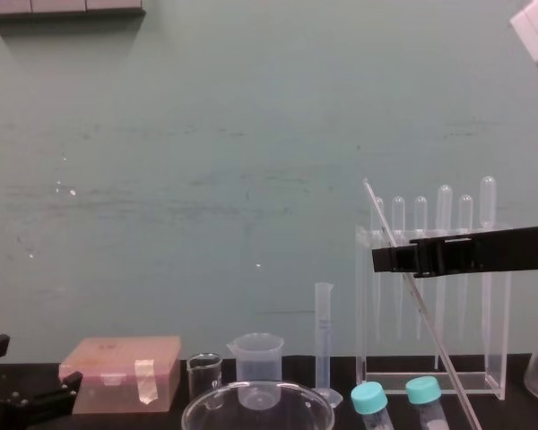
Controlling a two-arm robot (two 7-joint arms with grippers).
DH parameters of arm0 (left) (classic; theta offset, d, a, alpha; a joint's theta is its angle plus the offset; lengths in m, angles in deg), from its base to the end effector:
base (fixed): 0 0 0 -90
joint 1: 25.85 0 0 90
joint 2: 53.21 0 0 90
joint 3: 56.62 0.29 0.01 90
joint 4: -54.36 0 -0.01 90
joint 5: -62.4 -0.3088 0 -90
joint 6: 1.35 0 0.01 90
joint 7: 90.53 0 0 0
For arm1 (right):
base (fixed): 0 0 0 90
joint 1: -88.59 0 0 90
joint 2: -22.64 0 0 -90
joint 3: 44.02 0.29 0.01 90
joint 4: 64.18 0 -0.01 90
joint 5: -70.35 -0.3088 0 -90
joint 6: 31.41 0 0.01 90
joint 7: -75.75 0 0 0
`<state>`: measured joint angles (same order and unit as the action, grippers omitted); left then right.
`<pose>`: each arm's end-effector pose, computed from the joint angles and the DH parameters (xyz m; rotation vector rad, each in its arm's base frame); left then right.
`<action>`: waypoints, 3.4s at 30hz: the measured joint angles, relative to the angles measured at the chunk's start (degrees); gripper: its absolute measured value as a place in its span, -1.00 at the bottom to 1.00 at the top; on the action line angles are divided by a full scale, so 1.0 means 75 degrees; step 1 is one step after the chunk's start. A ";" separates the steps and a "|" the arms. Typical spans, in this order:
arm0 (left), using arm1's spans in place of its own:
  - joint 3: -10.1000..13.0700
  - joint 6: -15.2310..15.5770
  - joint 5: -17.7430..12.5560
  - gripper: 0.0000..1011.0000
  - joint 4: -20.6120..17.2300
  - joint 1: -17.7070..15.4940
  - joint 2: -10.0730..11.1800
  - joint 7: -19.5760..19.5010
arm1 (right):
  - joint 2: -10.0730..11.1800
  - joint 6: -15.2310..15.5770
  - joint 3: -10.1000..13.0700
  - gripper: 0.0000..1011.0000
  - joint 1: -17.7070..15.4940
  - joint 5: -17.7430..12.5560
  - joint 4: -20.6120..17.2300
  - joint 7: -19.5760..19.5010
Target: Hold the thermometer with one hand and immerse one end into the beaker, then reinsert it into the test tube rack.
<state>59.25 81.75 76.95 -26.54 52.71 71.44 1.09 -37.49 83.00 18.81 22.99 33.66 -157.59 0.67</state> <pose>0.3581 0.0827 -0.3022 0.3046 -0.2851 1.2479 0.3980 -0.0098 -0.1734 -0.1790 0.1356 -0.8607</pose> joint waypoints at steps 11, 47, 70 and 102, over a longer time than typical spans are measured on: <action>0.0000 0.0000 0.0000 0.99 0.0000 0.0000 0.0000 0.0000 | 0.0124 -0.1161 0.0219 -0.89 -0.0563 0.0589 -0.0378 0.0143; 0.0000 0.0000 0.0000 0.99 0.0000 0.0000 0.0000 0.0000 | 0.0293 -0.3571 0.1660 -0.89 -0.1742 -0.0035 -0.0935 0.1809; 0.0000 0.0000 0.0000 0.99 0.0000 0.0001 0.0000 0.0000 | -0.0433 -0.2429 0.0618 -0.89 0.1076 -0.1559 -0.0157 0.2838; 0.0000 0.0000 0.0000 0.99 0.0000 0.0000 0.0000 0.0000 | -0.1417 -0.3797 -0.1607 -0.89 0.1303 -0.0679 0.2733 0.4383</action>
<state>59.25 81.75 76.95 -26.54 52.72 71.44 1.09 -48.11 54.52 6.76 32.77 28.57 -137.09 33.54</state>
